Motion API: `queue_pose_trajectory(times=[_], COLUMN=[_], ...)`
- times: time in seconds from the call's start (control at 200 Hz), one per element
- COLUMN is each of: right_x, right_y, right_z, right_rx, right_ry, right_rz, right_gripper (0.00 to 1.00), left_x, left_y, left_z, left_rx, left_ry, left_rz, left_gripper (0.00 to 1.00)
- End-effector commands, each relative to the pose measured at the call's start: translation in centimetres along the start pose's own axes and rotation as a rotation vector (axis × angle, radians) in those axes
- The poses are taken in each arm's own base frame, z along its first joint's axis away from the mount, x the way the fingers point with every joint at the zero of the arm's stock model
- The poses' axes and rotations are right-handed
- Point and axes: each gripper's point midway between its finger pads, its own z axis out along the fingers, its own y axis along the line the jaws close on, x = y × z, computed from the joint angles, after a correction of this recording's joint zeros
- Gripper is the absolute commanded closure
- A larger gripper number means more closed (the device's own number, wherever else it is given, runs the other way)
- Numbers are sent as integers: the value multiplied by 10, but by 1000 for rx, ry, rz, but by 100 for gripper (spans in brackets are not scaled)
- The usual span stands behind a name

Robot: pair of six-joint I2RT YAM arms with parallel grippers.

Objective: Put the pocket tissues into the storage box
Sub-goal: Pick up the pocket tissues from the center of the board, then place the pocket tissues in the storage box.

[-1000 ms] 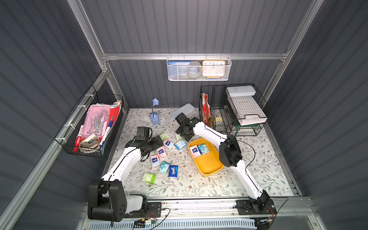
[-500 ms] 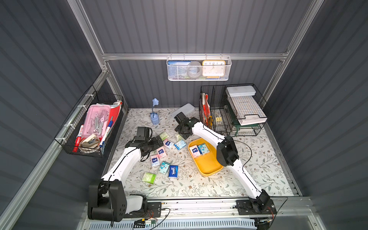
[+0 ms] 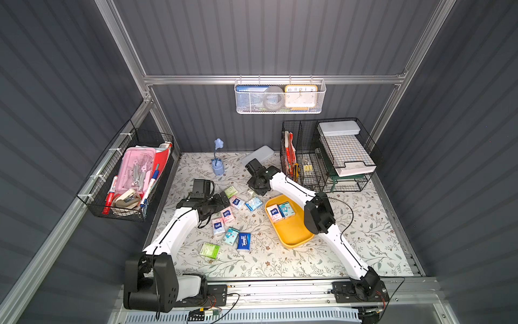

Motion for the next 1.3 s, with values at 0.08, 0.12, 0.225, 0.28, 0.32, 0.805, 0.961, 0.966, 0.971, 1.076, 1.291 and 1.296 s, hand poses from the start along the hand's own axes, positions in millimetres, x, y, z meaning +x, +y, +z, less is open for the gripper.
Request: queue_pose_trajectory(times=[0.08,0.12,0.225,0.28,0.32,0.805,0.961,0.966,0.971,1.076,1.291,1.296], right_x=[-11,-11,-9,-5,-2,1,-10,-11,-11,-18,-22,-22], right_y=[45,48,49,48,43,-108,-152,-153,-154,-170,-173,-173], right_z=[-80,-94,-126,-144,-153,-198,-191,-191,-191,-184,-161,-160], right_rx=[-166,-192,-254,-282,-286,-100,65,71,77,152,194,197], right_ry=[-33,-31,-22,-3,23,370,412,412,413,423,409,408], right_rz=[-181,-221,-318,-394,-443,-859,-994,-997,-1000,-1040,-1051,-1052], right_gripper=[81,81,81,81,80,75,74,74,74,73,71,71], left_x=[-2,-3,-8,-9,-13,0,1,1,1,2,6,6], left_y=[-7,-10,-19,-23,-26,-65,-72,-72,-72,-74,-73,-73], left_z=[-4,-3,-1,0,1,14,15,15,15,16,19,19], left_rx=[31,44,78,94,105,251,250,250,249,248,231,232], left_ry=[5,9,9,20,16,136,141,140,141,144,147,148], left_rz=[18,21,68,77,80,65,61,61,61,55,49,49], left_gripper=[1,1,1,1,1,1,1,1,1,1,1,1])
